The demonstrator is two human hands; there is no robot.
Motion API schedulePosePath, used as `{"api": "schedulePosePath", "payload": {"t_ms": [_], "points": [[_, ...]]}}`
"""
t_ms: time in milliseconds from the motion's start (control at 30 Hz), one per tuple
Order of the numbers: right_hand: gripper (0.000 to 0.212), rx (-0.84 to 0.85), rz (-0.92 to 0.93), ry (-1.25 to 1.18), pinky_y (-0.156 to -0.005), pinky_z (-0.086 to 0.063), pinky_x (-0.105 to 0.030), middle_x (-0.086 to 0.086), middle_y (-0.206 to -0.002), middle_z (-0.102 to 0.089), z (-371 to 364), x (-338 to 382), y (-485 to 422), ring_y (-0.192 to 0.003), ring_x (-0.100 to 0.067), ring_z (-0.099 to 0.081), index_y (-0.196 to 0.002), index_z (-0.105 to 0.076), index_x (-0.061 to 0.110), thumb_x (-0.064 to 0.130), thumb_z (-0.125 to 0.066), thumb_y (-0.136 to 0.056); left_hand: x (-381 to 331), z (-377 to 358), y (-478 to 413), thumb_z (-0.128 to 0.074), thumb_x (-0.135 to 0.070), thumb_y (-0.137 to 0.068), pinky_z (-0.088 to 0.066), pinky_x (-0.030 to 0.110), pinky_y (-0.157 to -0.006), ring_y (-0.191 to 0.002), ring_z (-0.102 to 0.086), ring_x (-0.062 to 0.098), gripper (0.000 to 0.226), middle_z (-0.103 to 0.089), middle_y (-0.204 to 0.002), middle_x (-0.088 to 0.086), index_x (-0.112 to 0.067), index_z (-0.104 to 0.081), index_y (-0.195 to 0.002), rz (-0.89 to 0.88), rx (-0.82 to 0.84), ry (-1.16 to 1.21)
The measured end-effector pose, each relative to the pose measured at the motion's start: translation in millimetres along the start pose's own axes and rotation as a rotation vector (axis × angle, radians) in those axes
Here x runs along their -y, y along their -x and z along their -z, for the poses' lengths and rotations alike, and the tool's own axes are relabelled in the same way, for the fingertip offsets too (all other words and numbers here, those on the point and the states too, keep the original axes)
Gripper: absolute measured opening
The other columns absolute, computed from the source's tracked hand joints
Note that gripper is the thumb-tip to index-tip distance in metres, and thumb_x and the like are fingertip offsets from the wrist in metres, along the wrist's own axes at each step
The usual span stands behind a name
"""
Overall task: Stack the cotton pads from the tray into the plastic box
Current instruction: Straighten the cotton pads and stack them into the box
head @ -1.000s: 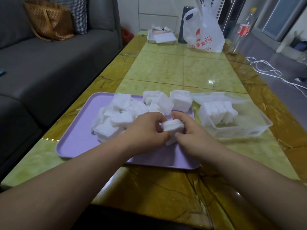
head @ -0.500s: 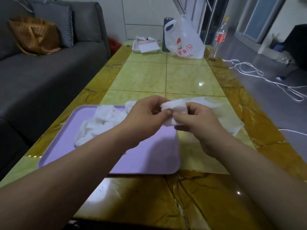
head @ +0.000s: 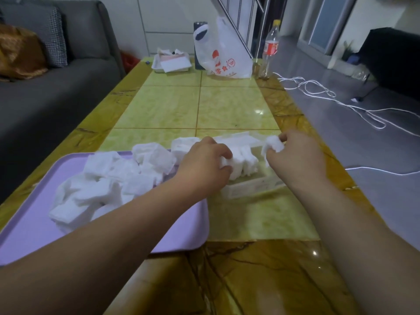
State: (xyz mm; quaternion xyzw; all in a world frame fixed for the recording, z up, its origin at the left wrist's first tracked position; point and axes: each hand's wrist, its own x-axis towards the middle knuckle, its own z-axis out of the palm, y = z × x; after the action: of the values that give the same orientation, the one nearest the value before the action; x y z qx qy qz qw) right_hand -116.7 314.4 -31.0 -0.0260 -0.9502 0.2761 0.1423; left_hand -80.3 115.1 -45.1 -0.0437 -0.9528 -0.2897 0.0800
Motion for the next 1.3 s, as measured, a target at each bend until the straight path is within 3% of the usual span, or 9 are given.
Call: {"api": "schedulePosePath", "payload": {"t_ms": [233,433,600,767,867,967,1100,1200,1300], "points": [[0.026,0.080,0.006,0.072,-0.069,-0.041,-0.034,-0.006,-0.101,-0.062,-18.6,10.4,-1.3,-0.087,-0.029,-0.055,-0.106,-0.061,0.016,0.038,-0.066,-0.093,4.8,-4.2,3.3,-0.073,-0.033,-0.089,-0.051,0.039,-0.094,-0.105,-0.059,0.019,0.024,-0.054,-0.113,-0.003,-0.028,-0.072,-0.112,-0.006,-0.025,0.063],[0.017,0.162,0.140,0.096,-0.074,-0.055,-0.036,-0.008,-0.100,-0.069,-24.5,28.1,6.6,-0.089,-0.032,-0.063,-0.100,-0.071,0.018,0.015,-0.058,-0.089,7.3,-6.8,4.2,-0.072,-0.033,-0.090,-0.051,0.038,-0.092,-0.102,-0.059,0.018,0.024,-0.054,-0.112,-0.003,-0.026,-0.073,-0.114,-0.026,-0.046,0.062],[0.020,0.213,0.164,0.147,-0.066,-0.047,-0.034,-0.008,-0.096,-0.063,-30.6,35.6,16.5,-0.084,-0.033,-0.058,-0.108,-0.064,0.015,0.013,-0.055,-0.090,8.6,-4.7,5.9,-0.066,-0.035,-0.095,-0.051,0.039,-0.093,-0.103,-0.060,0.017,0.022,-0.057,-0.114,-0.004,-0.026,-0.074,-0.114,-0.035,-0.046,0.060],[0.002,0.162,0.128,0.268,-0.054,-0.028,-0.030,-0.002,-0.079,-0.053,-17.7,49.0,27.4,-0.071,-0.026,-0.048,-0.086,-0.050,0.016,0.013,-0.051,-0.086,18.8,12.4,29.2,-0.066,-0.026,-0.095,-0.051,0.034,-0.093,-0.099,-0.061,0.011,0.026,-0.058,-0.118,-0.008,-0.023,-0.070,-0.121,-0.086,-0.029,0.109],[0.006,0.162,0.164,0.345,-0.069,-0.033,-0.033,-0.003,-0.083,-0.052,-12.0,65.7,39.8,-0.090,-0.032,-0.053,-0.086,-0.049,0.016,0.020,-0.051,-0.090,32.9,29.1,55.1,-0.068,-0.024,-0.094,-0.048,0.027,-0.088,-0.095,-0.060,0.006,0.025,-0.058,-0.116,-0.011,-0.025,-0.071,-0.118,-0.103,-0.033,0.101],[0.022,0.127,0.286,0.324,-0.085,-0.045,-0.039,-0.006,-0.114,-0.066,-15.0,79.4,50.4,-0.114,-0.034,-0.057,-0.107,-0.064,0.015,0.026,-0.049,-0.096,52.4,44.9,74.0,-0.070,-0.026,-0.091,-0.052,0.033,-0.089,-0.095,-0.060,0.007,0.020,-0.059,-0.112,-0.013,-0.026,-0.073,-0.111,-0.074,-0.049,0.056],[0.032,0.265,0.489,0.045,-0.101,-0.048,-0.041,-0.004,-0.129,-0.063,-42.9,98.8,78.4,-0.126,-0.026,-0.052,-0.124,-0.064,0.014,0.023,-0.052,-0.096,76.4,78.6,81.8,-0.068,-0.037,-0.088,-0.046,0.047,-0.102,-0.128,-0.051,0.030,0.036,-0.056,-0.139,-0.001,-0.030,-0.068,-0.123,0.073,-0.167,-0.309],[0.048,0.388,0.537,-0.039,-0.112,-0.040,-0.037,-0.002,-0.144,-0.055,-66.0,105.1,89.6,-0.136,-0.023,-0.047,-0.141,-0.055,0.019,0.025,-0.053,-0.093,93.5,91.9,83.7,-0.059,-0.055,-0.090,-0.022,0.058,-0.117,-0.153,-0.012,0.034,0.066,-0.015,-0.168,0.002,-0.041,-0.037,-0.150,0.326,0.009,-0.505],[0.058,0.426,0.489,-0.004,-0.122,-0.017,-0.028,-0.007,-0.164,-0.032,-76.1,106.4,86.4,-0.153,-0.022,-0.025,-0.154,-0.040,0.017,0.024,-0.054,-0.098,107.4,83.6,85.2,-0.054,-0.056,-0.093,-0.017,0.061,-0.119,-0.156,-0.002,0.034,0.071,-0.005,-0.170,0.004,-0.043,-0.023,-0.155,0.422,0.153,-0.396]]}}
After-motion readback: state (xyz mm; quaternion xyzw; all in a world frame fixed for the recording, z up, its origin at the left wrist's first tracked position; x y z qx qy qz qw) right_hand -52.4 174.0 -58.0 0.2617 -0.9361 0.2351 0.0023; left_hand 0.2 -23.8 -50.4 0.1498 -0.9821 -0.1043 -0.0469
